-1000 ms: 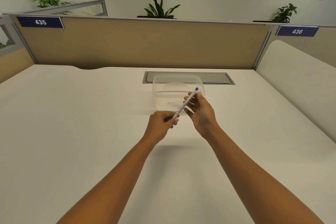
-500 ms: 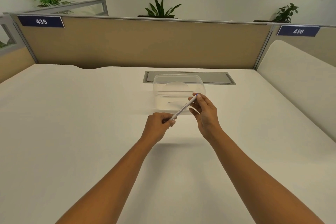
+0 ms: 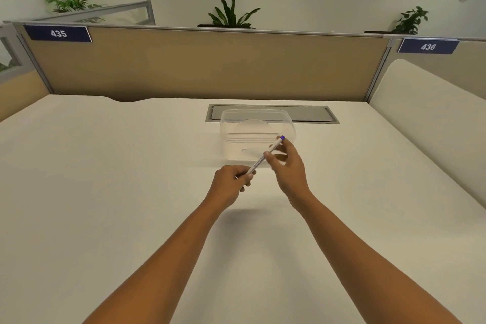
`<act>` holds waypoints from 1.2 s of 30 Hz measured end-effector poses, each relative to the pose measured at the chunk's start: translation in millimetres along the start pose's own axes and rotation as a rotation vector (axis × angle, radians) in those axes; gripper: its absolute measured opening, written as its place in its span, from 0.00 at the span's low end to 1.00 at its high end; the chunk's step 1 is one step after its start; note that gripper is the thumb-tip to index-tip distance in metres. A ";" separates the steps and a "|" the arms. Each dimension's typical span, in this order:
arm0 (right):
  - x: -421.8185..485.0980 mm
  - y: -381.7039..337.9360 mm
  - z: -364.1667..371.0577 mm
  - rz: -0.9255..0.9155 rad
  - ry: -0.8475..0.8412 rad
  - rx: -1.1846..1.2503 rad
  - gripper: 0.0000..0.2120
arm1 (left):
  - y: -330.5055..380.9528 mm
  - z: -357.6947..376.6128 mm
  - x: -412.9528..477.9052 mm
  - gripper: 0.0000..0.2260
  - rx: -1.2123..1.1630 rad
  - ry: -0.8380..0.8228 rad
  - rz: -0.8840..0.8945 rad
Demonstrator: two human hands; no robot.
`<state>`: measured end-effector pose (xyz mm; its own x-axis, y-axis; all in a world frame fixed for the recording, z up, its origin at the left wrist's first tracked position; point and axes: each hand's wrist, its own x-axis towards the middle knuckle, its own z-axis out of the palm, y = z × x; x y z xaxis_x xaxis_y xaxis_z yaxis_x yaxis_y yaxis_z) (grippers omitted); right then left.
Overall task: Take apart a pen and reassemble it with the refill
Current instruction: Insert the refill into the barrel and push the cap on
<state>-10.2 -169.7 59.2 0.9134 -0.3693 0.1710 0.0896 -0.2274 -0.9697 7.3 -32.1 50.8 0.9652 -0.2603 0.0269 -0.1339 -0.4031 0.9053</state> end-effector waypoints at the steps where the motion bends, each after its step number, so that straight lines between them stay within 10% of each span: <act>1: -0.5 2.8 -0.9 -0.087 0.043 -0.129 0.27 | -1.0 -1.6 1.0 0.07 0.042 -0.003 0.005; 11: -6.5 15.1 -11.2 -0.690 -0.180 -0.836 0.07 | -1.6 -16.7 16.0 0.08 0.380 -0.117 -0.021; 20: -6.3 25.0 -5.0 -0.305 -0.189 -0.903 0.10 | -13.8 -11.7 16.7 0.22 0.545 0.205 0.076; 36: -25.2 54.8 14.3 0.098 -0.172 -0.778 0.24 | -77.8 11.1 -10.5 0.21 0.706 0.062 -0.081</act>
<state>-22.7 -160.0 -0.8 0.9569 -0.2905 0.0012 -0.2383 -0.7873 -0.5686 5.1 -7.8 -24.6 0.9864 -0.1638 0.0140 -0.1547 -0.8965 0.4152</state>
